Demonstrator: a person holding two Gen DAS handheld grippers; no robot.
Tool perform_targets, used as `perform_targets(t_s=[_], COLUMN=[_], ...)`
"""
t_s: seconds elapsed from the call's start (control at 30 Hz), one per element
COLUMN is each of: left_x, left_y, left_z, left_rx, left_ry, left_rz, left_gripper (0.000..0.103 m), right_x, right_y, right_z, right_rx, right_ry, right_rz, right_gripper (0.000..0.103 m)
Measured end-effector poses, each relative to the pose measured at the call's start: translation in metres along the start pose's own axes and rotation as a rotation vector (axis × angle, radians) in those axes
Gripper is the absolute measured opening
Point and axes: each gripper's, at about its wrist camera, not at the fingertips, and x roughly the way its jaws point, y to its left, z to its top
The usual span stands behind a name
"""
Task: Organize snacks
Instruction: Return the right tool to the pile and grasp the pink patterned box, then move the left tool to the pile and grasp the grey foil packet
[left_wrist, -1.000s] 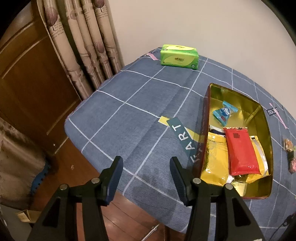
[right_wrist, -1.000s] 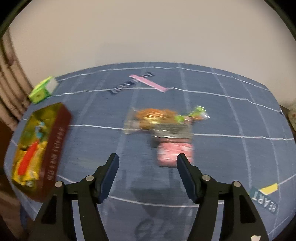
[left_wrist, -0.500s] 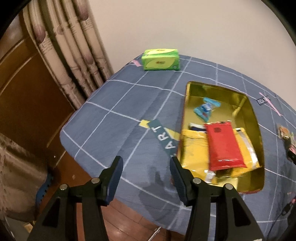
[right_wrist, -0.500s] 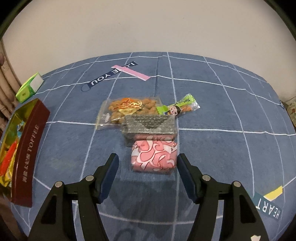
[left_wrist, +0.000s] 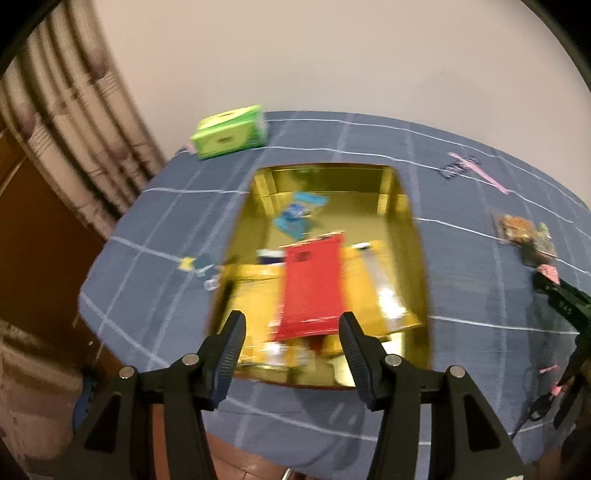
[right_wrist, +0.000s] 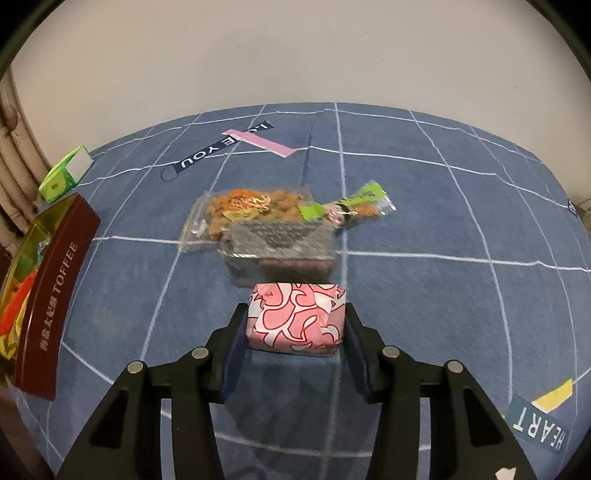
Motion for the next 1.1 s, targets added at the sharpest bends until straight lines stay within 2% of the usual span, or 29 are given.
perform_targets(t_s=[0.2,0.3,0.37,0.4,0.43,0.6,0.7,0.9,1.03,1.1], left_x=[0.006,0.013,0.019,0.021,0.022,0.028,0.031,0.037,0.035,0.032], left_y=[-0.059,-0.086,-0.105,-0.113,-0.119,-0.167,-0.193,-0.237,-0.260,-0.271], left_z=[0.011,0.015,0.019,0.021,0.021,0.026,0.029,0.029,0.030,0.031], left_rx=[0.079,0.091,0.100,0.101,0.102,0.153,0.172,0.228,0.266,0.282], left_ry=[0.009,0.025,0.042,0.050,0.054,0.069,0.066,0.054,0.005,-0.024], left_rz=[-0.078,-0.098,-0.140,-0.158,-0.171,-0.249,-0.305,-0.368,-0.421,-0.473], left_gripper=[0.054,0.054,0.055,0.058,0.066,0.068,0.068,0.068,0.079,0.080], right_x=[-0.010,-0.011,-0.011,-0.011,-0.010,-0.009,-0.008,-0.006,-0.005,-0.005], right_y=[-0.039,-0.065,-0.082,-0.092,-0.099,-0.129,-0.136,-0.143,-0.143,-0.144], right_z=[-0.008,-0.006,-0.003,-0.002,0.000,0.002,0.002,0.003,0.003,0.003], right_rx=[-0.011,0.015,0.032,0.041,0.049,0.065,0.060,0.072,0.072,0.074], right_ry=[-0.010,-0.015,-0.025,-0.031,-0.035,-0.054,-0.064,-0.074,-0.073,-0.073], right_rz=[-0.042,-0.072,-0.101,-0.114,-0.122,-0.150,-0.159,-0.149,-0.154,-0.149], right_gripper=[0.045,0.045,0.045,0.045,0.045,0.045,0.045,0.045,0.046,0.047])
